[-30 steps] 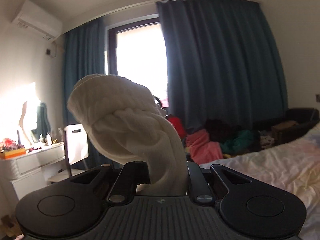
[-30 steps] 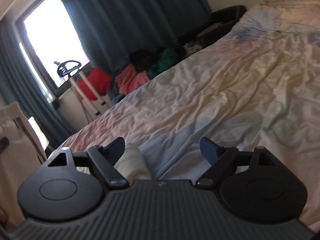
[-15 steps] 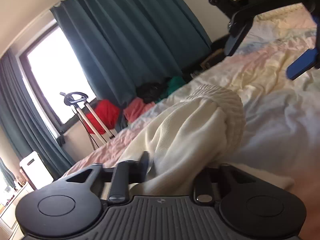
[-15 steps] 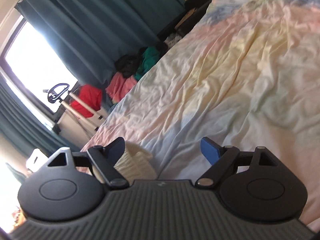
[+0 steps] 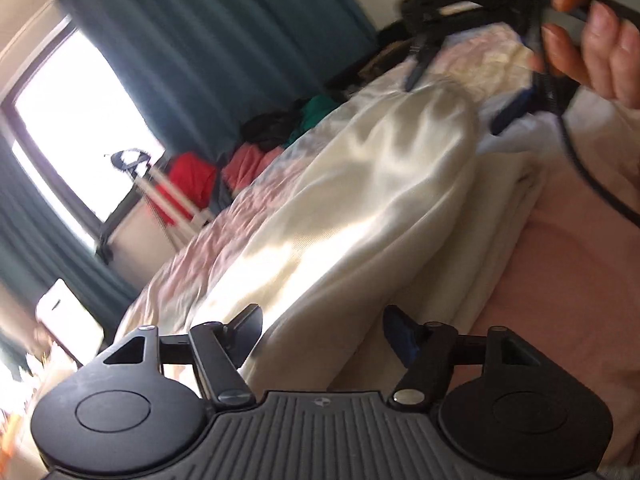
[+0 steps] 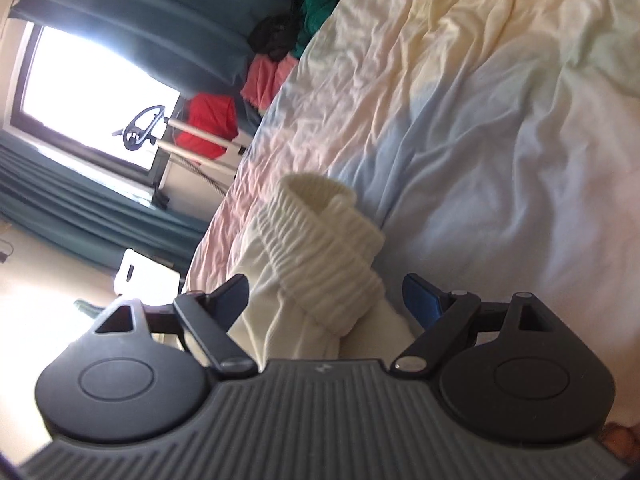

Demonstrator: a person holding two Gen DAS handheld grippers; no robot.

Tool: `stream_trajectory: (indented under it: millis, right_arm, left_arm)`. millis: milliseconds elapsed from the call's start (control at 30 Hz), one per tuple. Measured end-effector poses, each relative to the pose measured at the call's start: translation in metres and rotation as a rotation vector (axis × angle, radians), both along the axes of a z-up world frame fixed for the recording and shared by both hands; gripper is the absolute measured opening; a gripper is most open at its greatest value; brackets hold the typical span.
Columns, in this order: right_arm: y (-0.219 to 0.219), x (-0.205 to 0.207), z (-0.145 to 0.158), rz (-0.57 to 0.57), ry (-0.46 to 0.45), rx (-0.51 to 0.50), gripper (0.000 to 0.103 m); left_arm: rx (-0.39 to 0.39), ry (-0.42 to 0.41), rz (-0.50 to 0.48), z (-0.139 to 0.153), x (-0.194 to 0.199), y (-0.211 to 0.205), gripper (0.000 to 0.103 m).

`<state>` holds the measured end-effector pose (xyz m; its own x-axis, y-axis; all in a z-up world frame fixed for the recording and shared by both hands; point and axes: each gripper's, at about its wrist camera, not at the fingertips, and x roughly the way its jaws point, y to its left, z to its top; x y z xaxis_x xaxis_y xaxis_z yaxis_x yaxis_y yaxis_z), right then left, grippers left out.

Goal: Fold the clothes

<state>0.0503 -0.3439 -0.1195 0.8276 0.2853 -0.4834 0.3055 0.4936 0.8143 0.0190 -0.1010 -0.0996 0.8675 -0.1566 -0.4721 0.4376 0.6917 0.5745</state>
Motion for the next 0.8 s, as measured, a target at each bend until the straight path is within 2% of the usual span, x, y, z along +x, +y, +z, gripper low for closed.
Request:
stream_trajectory:
  millis: [67, 167, 300, 333, 367, 400, 500, 600, 667, 700, 800]
  right_arm:
    - [0.008, 0.007, -0.002, 0.024, 0.031, -0.014, 0.086]
    - [0.019, 0.016, -0.003, 0.033, 0.061, -0.062, 0.085]
    - [0.03, 0.017, 0.004, 0.005, 0.028, -0.166, 0.069]
    - [0.034, 0.016, 0.006, 0.011, 0.017, -0.188, 0.068]
    - [0.038, 0.015, 0.008, 0.019, 0.007, -0.214, 0.066]
    - [0.042, 0.013, 0.011, 0.033, 0.006, -0.256, 0.058]
    - [0.049, 0.008, 0.019, 0.051, -0.005, -0.335, 0.045]
    - [0.047, -0.003, 0.028, 0.001, -0.065, -0.335, 0.042]
    - [0.045, -0.01, 0.034, -0.027, -0.094, -0.345, 0.041]
    - [0.045, -0.012, 0.035, -0.035, -0.093, -0.355, 0.041]
    - [0.045, -0.007, 0.023, -0.039, -0.002, -0.379, 0.041]
  left_arm:
    - [-0.076, 0.018, 0.065, 0.002, 0.001, 0.025, 0.058]
    - [-0.196, 0.047, 0.121, 0.017, 0.001, 0.034, 0.048]
    - [-0.289, 0.062, 0.17, 0.031, 0.006, 0.045, 0.042]
    - [-0.306, 0.067, 0.181, 0.032, 0.007, 0.049, 0.04]
    - [-0.31, 0.068, 0.192, 0.034, 0.003, 0.047, 0.039]
    - [-0.319, 0.072, 0.197, 0.035, 0.001, 0.049, 0.038]
    - [-0.341, 0.082, 0.203, 0.038, -0.01, 0.054, 0.03]
    - [-0.373, 0.095, 0.198, 0.041, -0.021, 0.06, 0.023]
    - [-0.388, 0.109, 0.192, 0.042, -0.028, 0.062, 0.022]
    - [-0.388, 0.125, 0.193, 0.041, -0.031, 0.062, 0.022]
    - [-0.359, 0.169, 0.213, 0.033, -0.028, 0.059, 0.022]
